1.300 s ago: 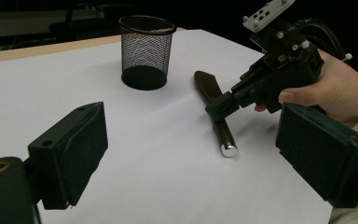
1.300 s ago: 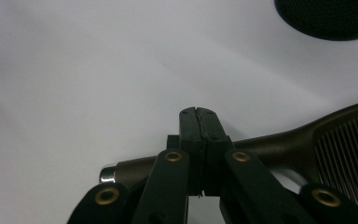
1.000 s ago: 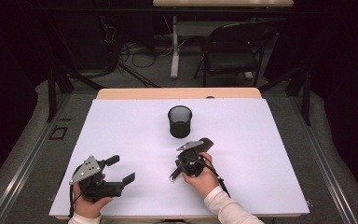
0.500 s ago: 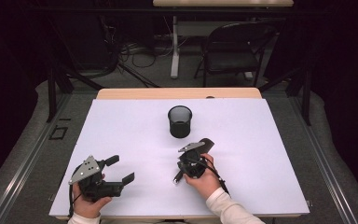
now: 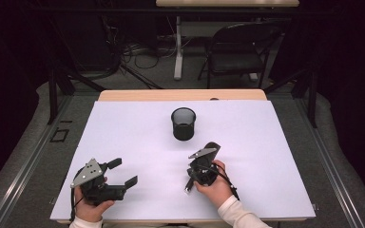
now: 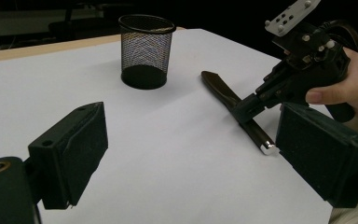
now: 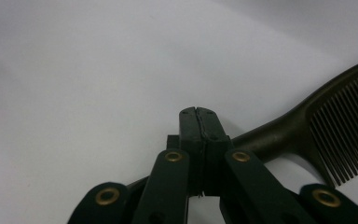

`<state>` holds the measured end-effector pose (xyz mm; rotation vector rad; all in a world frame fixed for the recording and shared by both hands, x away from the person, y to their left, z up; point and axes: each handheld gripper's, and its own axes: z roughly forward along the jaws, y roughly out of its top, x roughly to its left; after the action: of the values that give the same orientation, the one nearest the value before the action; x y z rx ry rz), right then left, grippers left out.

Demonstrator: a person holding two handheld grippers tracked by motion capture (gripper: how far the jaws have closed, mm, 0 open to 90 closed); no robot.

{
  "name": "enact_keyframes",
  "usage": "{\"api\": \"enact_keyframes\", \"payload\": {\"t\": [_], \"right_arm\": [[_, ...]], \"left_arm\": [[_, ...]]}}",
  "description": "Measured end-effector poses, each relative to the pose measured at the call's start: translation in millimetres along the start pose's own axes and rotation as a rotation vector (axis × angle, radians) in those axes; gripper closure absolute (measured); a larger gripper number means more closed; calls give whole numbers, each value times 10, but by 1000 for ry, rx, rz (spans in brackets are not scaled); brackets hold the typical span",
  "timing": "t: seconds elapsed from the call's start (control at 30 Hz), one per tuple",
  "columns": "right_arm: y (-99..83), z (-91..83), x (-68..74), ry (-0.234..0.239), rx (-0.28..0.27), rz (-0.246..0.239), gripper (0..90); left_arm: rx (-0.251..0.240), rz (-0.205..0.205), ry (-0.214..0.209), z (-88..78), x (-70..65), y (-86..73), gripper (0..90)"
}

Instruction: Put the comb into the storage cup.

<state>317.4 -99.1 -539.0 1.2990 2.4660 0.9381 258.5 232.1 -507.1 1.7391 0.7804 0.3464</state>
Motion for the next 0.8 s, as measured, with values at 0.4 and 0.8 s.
{"api": "enact_keyframes", "payload": {"t": [0.4,0.8], "right_arm": [[-130,-175,-21,38,9,6,900],[-170,-108,155,58,44,-33,900]], "left_arm": [[0,0,1,5,-4,-1,93],[0,-1,3,3,3,-3,93]]}}
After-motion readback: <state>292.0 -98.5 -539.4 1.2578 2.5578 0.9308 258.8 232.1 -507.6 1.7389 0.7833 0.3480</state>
